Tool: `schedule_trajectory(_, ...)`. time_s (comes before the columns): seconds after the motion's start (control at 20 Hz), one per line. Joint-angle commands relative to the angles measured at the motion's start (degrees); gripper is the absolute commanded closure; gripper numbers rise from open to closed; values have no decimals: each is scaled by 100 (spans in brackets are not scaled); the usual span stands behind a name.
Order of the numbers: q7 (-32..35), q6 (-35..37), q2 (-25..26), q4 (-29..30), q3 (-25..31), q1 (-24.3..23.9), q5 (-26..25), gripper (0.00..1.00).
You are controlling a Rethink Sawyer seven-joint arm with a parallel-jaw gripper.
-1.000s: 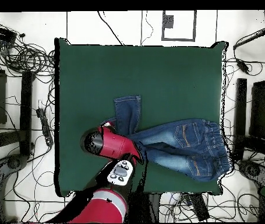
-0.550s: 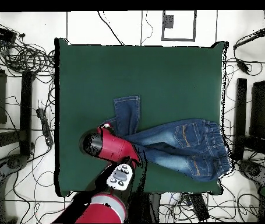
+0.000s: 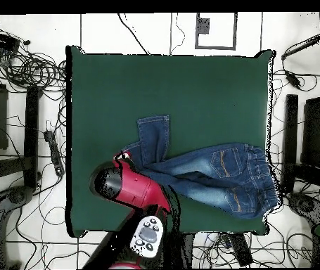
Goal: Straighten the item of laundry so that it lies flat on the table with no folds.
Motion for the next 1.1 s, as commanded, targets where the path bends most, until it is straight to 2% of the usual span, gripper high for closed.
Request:
schedule_trajectory(0.05, 895, -248, 28, 952, 1164, -316, 184, 0)
schedule_trajectory(0.3, 785, -1146, 729, 744, 1479, -728, -150, 0)
schedule_trajectory(0.45, 892, -1295, 833, 727, 1598, -756, -140, 0)
schedule_trajectory(0.75, 1098, -1228, 1027, 565, 1354, -402, 177, 0)
schedule_trajectory(1.1, 1121, -1020, 1615, 46, 958, -70, 575, 0)
